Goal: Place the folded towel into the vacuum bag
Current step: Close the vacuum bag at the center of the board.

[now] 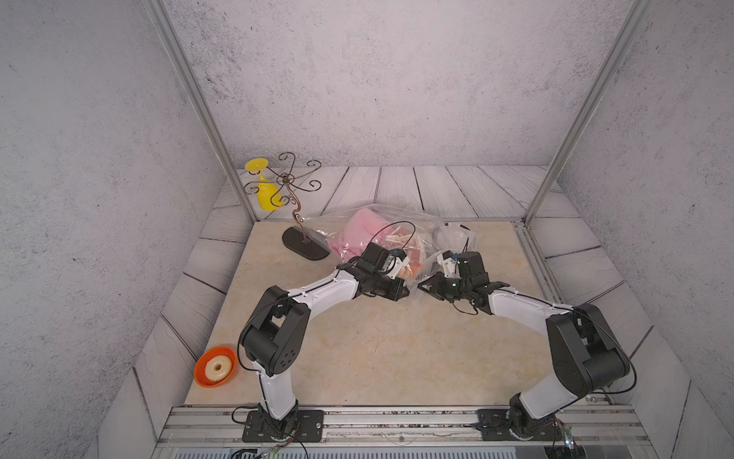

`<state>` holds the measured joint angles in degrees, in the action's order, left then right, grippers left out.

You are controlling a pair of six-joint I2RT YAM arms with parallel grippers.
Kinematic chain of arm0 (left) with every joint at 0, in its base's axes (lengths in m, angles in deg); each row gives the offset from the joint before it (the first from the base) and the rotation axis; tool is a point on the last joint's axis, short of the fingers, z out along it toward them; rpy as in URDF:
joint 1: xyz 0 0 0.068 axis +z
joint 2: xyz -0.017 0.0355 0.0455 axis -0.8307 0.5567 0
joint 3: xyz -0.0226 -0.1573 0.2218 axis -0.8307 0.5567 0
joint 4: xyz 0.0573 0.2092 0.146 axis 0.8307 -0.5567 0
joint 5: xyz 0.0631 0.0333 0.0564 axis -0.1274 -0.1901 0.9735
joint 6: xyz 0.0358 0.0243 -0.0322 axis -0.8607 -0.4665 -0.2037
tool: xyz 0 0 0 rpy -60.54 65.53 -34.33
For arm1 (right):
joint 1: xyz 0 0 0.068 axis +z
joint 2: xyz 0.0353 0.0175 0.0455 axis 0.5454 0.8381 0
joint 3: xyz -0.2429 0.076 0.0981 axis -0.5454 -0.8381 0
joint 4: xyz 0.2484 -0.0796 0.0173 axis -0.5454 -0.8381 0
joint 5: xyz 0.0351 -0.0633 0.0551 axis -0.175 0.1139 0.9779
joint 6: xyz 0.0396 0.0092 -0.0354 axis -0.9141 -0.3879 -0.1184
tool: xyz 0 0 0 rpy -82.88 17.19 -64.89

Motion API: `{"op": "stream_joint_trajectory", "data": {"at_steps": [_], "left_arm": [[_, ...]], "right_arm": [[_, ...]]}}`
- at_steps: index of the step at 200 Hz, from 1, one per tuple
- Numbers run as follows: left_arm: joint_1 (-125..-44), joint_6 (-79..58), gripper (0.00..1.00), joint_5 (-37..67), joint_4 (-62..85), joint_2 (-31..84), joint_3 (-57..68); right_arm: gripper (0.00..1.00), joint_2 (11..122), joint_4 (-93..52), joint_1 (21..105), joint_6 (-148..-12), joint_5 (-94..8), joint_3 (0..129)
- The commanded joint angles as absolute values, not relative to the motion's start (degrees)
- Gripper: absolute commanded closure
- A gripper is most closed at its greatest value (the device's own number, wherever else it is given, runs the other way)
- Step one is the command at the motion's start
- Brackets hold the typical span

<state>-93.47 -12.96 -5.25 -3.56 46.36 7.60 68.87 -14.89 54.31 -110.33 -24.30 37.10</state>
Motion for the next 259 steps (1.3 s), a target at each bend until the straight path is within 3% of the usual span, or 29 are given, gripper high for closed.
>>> {"op": "stream_joint_trajectory", "data": {"at_steps": [1, 69, 76, 112, 121, 175, 259], "left_arm": [[-94.4, -16.3, 1.0, -8.9, -7.6, 43.7, 10.1], [-94.0, -17.1, 1.0, -5.3, -7.7, 41.9, 11.8], [-94.1, -17.6, 0.95, -4.3, -8.9, 41.9, 11.3], [-94.3, -21.1, 0.48, 1.5, -11.6, 38.2, 11.8], [-94.6, -22.8, 0.44, 3.8, -12.4, 36.5, 12.2], [-101.1, -35.3, 0.39, 12.6, -11.2, 28.5, 15.3], [-107.3, -43.9, 0.39, 24.5, 4.1, 40.1, 9.9]], "right_arm": [[1.0, 67.0, -5.9, 52.8, -117.7, -32.1, 36.4], [1.0, 66.7, 1.1, 52.0, -116.9, -26.9, 33.6], [1.0, 66.8, 1.1, 52.0, -116.7, -26.5, 33.5], [1.0, 66.5, -1.6, 52.0, -114.0, -25.8, 34.3], [1.0, 66.1, -3.5, 52.0, -112.8, -26.0, 35.0], [1.0, 67.1, -7.9, 52.0, -109.9, -22.0, 38.9], [1.0, 68.9, -7.7, 52.0, -109.4, -17.1, 40.8]]}}
